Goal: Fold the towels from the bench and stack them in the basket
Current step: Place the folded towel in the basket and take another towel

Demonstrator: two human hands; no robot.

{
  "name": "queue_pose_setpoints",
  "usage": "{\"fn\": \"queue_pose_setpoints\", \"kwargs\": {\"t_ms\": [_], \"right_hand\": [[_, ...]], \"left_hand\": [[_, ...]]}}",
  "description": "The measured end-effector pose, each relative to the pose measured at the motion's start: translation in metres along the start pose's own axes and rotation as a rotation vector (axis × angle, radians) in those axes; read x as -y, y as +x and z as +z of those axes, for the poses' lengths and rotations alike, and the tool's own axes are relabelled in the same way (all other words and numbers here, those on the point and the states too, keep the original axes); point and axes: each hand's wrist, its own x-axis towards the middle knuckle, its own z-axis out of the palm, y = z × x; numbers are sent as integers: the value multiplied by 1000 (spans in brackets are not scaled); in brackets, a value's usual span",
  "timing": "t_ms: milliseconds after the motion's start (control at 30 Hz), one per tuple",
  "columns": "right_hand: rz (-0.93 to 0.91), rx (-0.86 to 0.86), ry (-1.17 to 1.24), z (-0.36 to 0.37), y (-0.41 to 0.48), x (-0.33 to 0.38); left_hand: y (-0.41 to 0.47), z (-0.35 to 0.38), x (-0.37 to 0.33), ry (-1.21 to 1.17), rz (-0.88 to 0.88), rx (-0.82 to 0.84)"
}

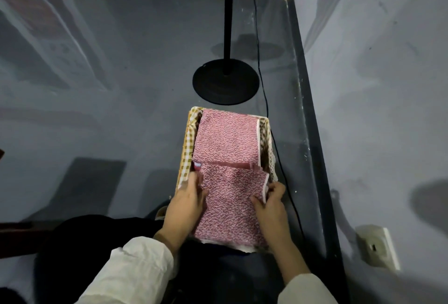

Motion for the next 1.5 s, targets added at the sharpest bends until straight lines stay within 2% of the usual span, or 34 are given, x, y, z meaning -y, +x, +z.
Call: {"fn": "queue_pose_setpoints", "kwargs": {"t_ms": [67,133,233,333,433,533,600,667,800,900,1000,1067,1133,1267,1433,1500], "right_hand": [[-97,93,-54,2,-1,-2],[-177,187,-201,4,4,-9],[-168,242,-323,13,11,-20],[-113,278,-372,24,16,-27],[-59,359,-402,30,21,-33],[23,431,-463,33,28,-34],[75,412,-547,32,32,-31],[55,369,-609,33,32,-22],[-168,239,-605,43,26,9],[-397,123,-547,64,15,44],[-636,99,-461,107,3,76],[-727,191,-491,138,0,86],[-769,250,-612,163,2,88],[-766,347,-896,183,5,81],[-766,375,-1073,192,8,76],[-707,428,-1119,189,6,86]], "left_hand": [[-1,-2,10,48,114,156],[4,-4,18,92,181,242],[12,1,25,240,241,229],[19,12,26,539,310,225],[19,11,14,715,264,308],[27,11,6,742,144,382],[29,10,-1,653,44,386],[23,1,-2,442,-58,321],[9,-29,27,60,-305,-7],[8,-31,68,-315,-646,-72],[0,-27,85,-828,-982,-12],[-13,-20,87,-1075,-1092,108],[-22,-8,97,-1276,-1131,198],[-23,2,121,-1458,-1222,223],[-26,0,137,-1475,-1379,299],[-28,-1,137,-1443,-1408,227]]}}
